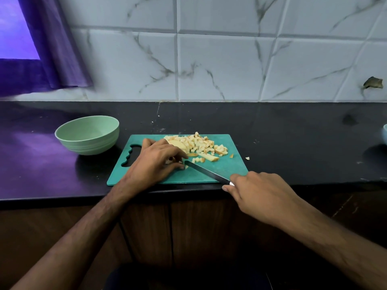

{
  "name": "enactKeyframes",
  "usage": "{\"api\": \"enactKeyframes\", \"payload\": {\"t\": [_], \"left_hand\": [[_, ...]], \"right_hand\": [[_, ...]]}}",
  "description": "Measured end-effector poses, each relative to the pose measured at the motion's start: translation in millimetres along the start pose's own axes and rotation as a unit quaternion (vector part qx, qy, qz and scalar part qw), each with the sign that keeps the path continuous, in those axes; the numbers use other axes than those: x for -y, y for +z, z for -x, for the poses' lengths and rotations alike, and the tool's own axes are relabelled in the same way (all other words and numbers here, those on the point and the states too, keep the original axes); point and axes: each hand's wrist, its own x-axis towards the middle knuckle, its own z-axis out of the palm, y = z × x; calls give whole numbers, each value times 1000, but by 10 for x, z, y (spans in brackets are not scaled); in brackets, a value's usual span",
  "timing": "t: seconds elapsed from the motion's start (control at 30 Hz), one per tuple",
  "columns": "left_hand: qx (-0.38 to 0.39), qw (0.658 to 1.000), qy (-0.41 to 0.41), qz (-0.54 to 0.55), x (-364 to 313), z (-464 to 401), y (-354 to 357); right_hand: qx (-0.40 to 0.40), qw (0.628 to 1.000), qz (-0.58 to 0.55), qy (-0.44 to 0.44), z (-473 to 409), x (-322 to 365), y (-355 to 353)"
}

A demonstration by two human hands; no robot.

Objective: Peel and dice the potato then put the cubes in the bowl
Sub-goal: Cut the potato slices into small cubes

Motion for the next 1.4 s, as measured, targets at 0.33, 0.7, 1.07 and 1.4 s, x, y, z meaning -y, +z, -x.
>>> {"api": "enactKeyframes", "payload": {"t": [0.33, 0.7, 1.07, 1.4], "left_hand": [[49, 997, -14, 63, -76, 22, -45], [33, 999, 2, 41, -36, 23, -3], [38, 990, -24, -137, -53, -294, 69], [71, 983, -36, -163, -148, -523, 170]], "right_hand": [[33, 999, -41, 12, 151, -50, -130], [41, 996, -63, 47, 94, -151, -96], [34, 997, -68, 19, 0, -60, -47], [39, 996, -40, 69, -32, -353, -54]]}}
